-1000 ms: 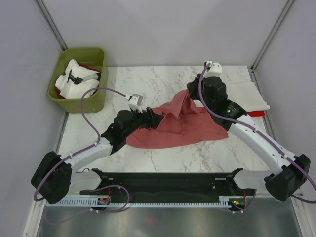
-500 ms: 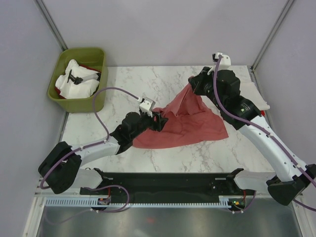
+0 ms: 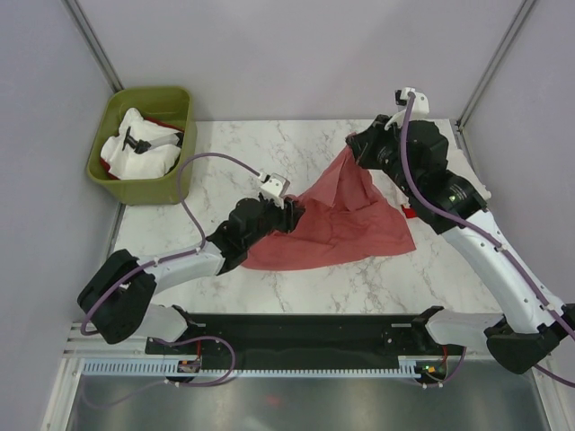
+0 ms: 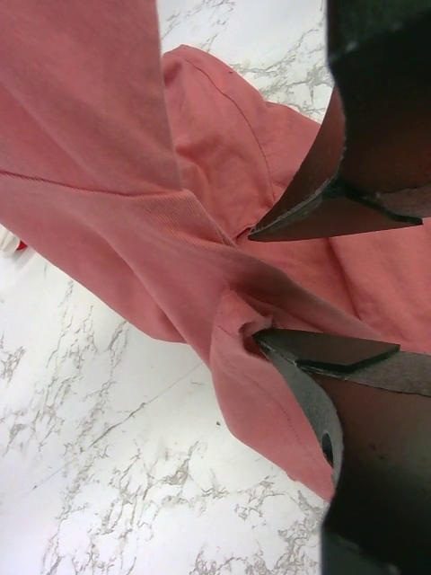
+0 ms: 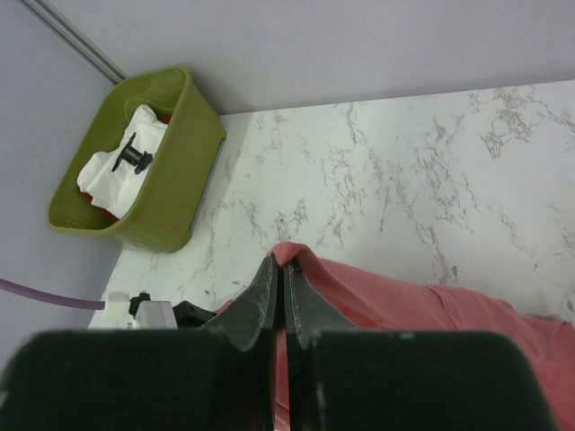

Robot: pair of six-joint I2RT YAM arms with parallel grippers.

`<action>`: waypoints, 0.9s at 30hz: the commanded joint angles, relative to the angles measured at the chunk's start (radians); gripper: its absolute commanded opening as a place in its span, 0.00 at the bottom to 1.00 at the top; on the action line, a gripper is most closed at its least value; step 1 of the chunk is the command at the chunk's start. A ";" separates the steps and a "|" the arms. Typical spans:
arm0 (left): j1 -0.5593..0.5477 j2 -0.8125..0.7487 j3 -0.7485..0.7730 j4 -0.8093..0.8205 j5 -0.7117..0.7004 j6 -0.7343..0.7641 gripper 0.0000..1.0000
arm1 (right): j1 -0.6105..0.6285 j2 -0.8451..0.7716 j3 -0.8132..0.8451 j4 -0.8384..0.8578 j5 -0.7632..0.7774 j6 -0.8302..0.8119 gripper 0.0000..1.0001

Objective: Fold and stack the t-shirts
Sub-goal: Flatten the tshirt out

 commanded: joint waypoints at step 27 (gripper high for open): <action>0.206 0.128 0.227 -0.536 -0.304 -0.377 0.94 | -0.034 -0.169 0.153 -0.084 0.412 0.030 0.00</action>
